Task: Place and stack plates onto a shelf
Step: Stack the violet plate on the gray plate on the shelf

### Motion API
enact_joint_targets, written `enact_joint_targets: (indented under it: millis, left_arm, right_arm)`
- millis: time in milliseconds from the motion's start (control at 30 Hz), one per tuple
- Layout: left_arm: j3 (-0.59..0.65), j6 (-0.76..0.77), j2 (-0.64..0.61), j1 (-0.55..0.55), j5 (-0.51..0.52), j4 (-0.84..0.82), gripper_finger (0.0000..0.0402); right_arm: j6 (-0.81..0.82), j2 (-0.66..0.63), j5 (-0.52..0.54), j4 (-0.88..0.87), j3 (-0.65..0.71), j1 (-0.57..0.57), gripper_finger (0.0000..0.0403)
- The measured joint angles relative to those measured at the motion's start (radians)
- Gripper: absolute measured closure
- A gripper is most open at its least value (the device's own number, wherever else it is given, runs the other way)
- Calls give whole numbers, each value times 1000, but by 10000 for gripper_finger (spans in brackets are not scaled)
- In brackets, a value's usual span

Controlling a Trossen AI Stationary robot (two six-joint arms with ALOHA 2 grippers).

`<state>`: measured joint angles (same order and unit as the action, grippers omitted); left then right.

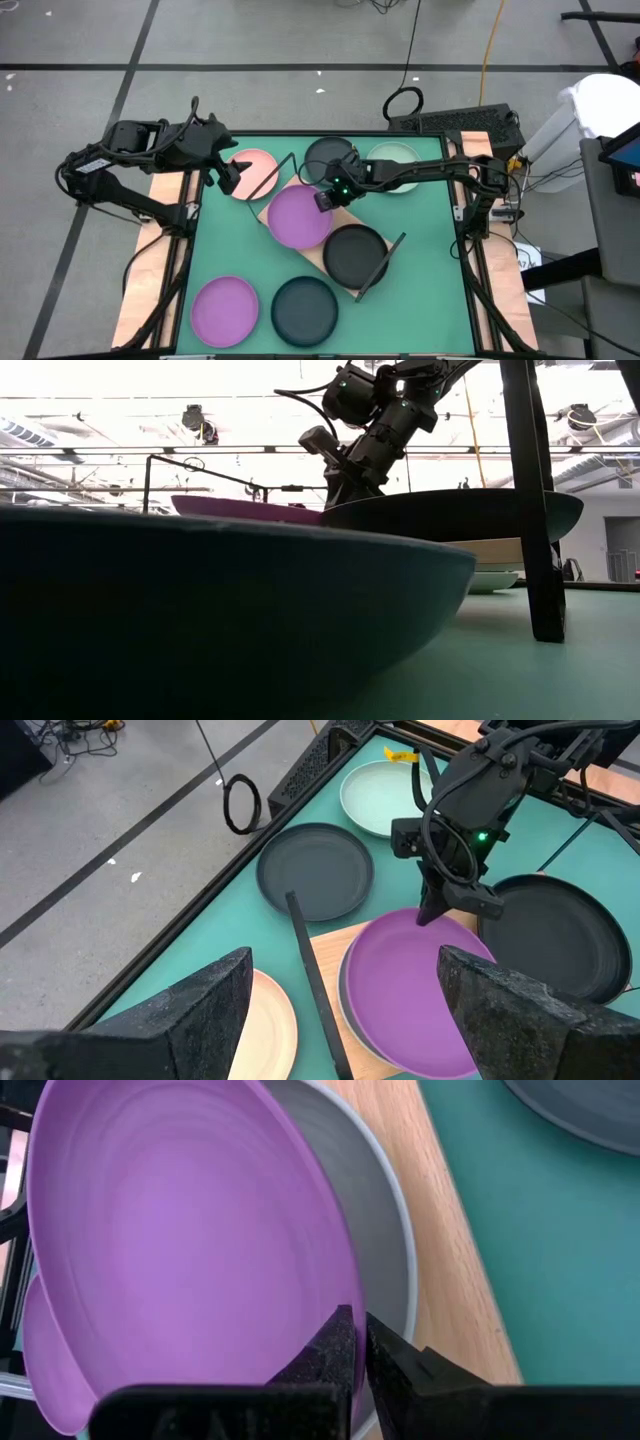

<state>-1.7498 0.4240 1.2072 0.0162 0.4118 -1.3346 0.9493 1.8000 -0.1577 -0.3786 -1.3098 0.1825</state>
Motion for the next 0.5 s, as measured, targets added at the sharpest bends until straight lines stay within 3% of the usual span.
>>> enact_joint_targets:
  millis: [333,500]
  left_arm:
    - [0,0,0,0,0,0,80]
    - [0,0,0,0,0,0,80]
  right_arm:
    - [0,0,-1,-29,0,0,395]
    - [0,0,0,-29,0,0,366]
